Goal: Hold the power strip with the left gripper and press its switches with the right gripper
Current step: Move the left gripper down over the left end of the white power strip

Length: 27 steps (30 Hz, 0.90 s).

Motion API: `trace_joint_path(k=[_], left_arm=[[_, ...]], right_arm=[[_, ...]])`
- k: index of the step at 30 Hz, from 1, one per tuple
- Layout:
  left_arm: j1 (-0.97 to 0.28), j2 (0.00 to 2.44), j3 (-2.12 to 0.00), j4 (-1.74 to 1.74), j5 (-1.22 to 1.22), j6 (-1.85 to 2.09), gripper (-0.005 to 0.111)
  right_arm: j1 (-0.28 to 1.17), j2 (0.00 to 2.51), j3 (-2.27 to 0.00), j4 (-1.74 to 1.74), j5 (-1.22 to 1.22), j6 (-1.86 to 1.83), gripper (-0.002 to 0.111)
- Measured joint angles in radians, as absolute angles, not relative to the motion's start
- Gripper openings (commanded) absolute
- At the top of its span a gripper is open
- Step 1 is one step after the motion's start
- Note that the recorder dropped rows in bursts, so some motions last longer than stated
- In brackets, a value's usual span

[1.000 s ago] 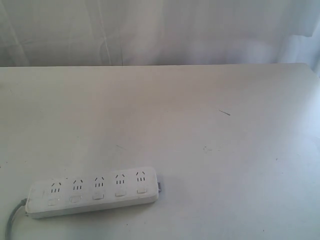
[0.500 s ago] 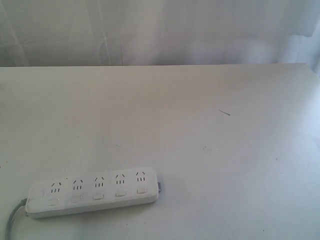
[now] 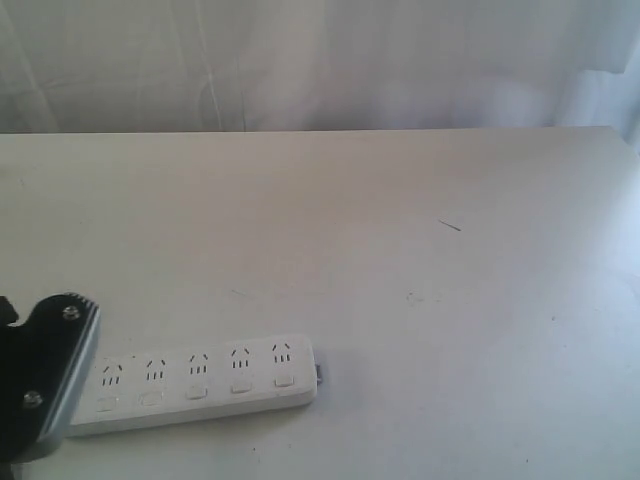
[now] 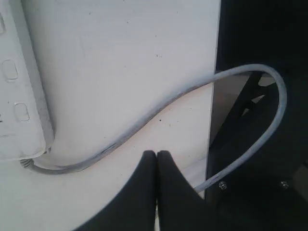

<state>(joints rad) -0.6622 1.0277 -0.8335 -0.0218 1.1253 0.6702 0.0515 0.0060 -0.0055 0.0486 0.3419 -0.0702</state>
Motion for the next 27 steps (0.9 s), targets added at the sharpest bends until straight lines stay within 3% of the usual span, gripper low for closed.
trace_joint_path(k=[12, 15, 19, 21, 23, 27], left_arm=[[-0.664, 1.124, -0.857, 0.079, 0.932, 0.672, 0.003], [-0.664, 1.126, -0.857, 0.124, 0.888, 0.677, 0.02], [-0.664, 1.131, -0.857, 0.143, 0.849, 0.679, 0.067], [-0.664, 1.131, -0.857, 0.153, 0.828, 0.681, 0.084], [-0.664, 1.131, -0.857, 0.181, 0.783, 0.661, 0.089], [-0.664, 1.138, -0.857, 0.241, 0.698, 0.564, 0.085]], right_arm=[[0.051, 0.006, -0.005, 0.049, 0.342, -0.07, 0.0], [0.051, 0.006, -0.005, 0.049, 0.342, -0.07, 0.0], [0.051, 0.006, -0.005, 0.049, 0.342, -0.07, 0.0], [0.051, 0.006, -0.005, 0.049, 0.342, -0.07, 0.0], [0.051, 0.006, -0.005, 0.049, 0.342, -0.07, 0.0], [0.051, 0.006, -0.005, 0.049, 0.342, -0.07, 0.0]])
